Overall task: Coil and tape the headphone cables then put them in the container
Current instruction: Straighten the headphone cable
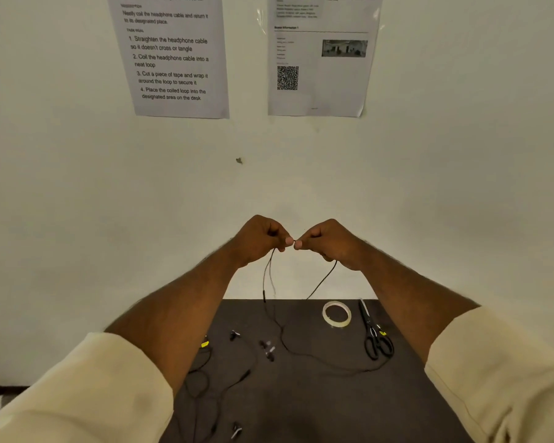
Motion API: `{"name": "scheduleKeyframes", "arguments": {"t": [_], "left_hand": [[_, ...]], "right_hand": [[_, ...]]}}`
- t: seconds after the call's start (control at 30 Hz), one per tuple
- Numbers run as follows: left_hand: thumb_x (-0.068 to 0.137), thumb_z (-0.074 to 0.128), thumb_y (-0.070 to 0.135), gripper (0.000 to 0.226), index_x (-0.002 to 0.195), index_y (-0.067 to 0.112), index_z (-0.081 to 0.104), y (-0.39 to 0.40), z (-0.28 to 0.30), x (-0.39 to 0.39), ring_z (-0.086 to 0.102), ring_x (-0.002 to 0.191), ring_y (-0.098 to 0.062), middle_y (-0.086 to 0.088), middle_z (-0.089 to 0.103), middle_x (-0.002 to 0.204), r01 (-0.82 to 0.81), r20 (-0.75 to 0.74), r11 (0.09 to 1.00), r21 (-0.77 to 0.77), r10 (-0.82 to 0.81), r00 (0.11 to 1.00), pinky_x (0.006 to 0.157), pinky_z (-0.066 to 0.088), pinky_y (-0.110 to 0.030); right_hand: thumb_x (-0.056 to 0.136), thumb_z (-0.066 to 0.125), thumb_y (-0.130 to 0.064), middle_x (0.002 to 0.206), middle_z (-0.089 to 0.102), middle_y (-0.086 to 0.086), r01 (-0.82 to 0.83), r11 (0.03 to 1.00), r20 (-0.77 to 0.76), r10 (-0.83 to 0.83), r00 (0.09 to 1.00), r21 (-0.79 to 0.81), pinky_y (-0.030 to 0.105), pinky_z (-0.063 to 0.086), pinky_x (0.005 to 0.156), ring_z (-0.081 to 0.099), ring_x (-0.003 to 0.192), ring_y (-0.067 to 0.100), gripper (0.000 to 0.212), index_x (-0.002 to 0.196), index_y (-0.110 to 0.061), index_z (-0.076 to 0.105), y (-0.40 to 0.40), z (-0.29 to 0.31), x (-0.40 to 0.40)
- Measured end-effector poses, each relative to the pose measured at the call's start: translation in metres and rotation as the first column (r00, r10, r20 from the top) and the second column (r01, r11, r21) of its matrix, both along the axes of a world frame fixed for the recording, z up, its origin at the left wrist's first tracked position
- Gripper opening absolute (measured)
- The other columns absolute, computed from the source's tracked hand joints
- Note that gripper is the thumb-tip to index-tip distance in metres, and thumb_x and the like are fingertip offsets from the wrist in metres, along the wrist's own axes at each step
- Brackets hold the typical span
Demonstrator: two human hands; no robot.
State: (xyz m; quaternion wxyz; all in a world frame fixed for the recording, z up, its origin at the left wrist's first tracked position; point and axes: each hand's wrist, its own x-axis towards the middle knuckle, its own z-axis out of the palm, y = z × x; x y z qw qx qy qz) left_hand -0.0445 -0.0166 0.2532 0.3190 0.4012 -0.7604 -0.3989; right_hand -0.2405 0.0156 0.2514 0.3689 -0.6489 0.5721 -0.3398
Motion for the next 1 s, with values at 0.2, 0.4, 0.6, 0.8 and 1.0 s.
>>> {"name": "scheduleKeyframes", "arguments": {"t": [0.2, 0.4, 0.6, 0.8, 1.0], "left_hand": [[0.082, 0.073, 0.008, 0.011, 0.074, 0.013, 0.071, -0.018, 0.018, 0.04, 0.064, 0.069, -0.007, -0.009, 0.07, 0.075, -0.095, -0.006, 0.992, -0.082, 0.095, 0.995, 0.075, 0.051, -0.02], [0.084, 0.073, 0.011, 0.013, 0.071, 0.013, 0.07, -0.038, 0.04, 0.087, 0.057, 0.059, -0.002, 0.01, 0.066, 0.058, -0.361, -0.106, 0.916, -0.177, 0.347, 0.932, 0.066, 0.044, -0.021], [0.086, 0.07, 0.013, 0.014, 0.073, 0.014, 0.068, -0.048, 0.052, 0.124, 0.054, 0.063, -0.013, 0.0, 0.062, 0.067, -0.596, -0.289, 0.787, -0.163, 0.539, 0.791, 0.063, 0.044, -0.021], [0.082, 0.066, -0.004, 0.023, 0.067, 0.013, 0.066, -0.05, 0.014, 0.129, 0.056, 0.068, -0.02, -0.007, 0.063, 0.069, -0.666, -0.212, 0.746, 0.003, 0.652, 0.728, 0.057, 0.043, -0.023], [0.086, 0.065, 0.0, 0.012, 0.075, 0.002, 0.068, -0.035, -0.045, 0.134, 0.051, 0.071, -0.021, -0.012, 0.063, 0.073, -0.649, -0.07, 0.745, 0.153, 0.664, 0.745, 0.058, 0.036, -0.021]], "right_hand": [[0.081, 0.073, -0.013, 0.055, 0.044, 0.004, -0.058, 0.988, 0.168, 0.033, 0.985, 0.143, 0.023, 0.02, 0.046, 0.027, 0.048, 0.012, 0.017, 0.09, 0.001, 0.074, -0.001, 0.014, -0.015], [0.084, 0.071, -0.016, 0.055, 0.046, 0.003, -0.044, 0.987, 0.19, 0.013, 0.982, 0.156, 0.022, 0.018, 0.044, 0.025, 0.046, 0.011, 0.017, 0.088, 0.0, 0.074, -0.001, 0.018, -0.036], [0.081, 0.072, -0.022, 0.055, 0.043, 0.004, 0.018, 0.988, 0.16, -0.043, 0.986, 0.154, 0.023, 0.018, 0.045, 0.024, 0.045, 0.011, 0.022, 0.085, 0.0, 0.074, 0.001, 0.012, -0.063], [0.075, 0.078, -0.016, 0.061, 0.042, 0.008, 0.09, 0.996, 0.233, -0.093, 0.968, 0.021, 0.023, 0.02, 0.045, 0.029, 0.053, 0.014, 0.013, 0.077, -0.004, 0.076, -0.003, 0.023, -0.047], [0.075, 0.077, -0.01, 0.051, 0.038, 0.003, 0.101, 0.995, 0.196, -0.097, 0.976, -0.011, 0.024, 0.018, 0.045, 0.025, 0.049, 0.014, 0.01, 0.077, 0.0, 0.074, -0.003, 0.033, -0.039]]}}
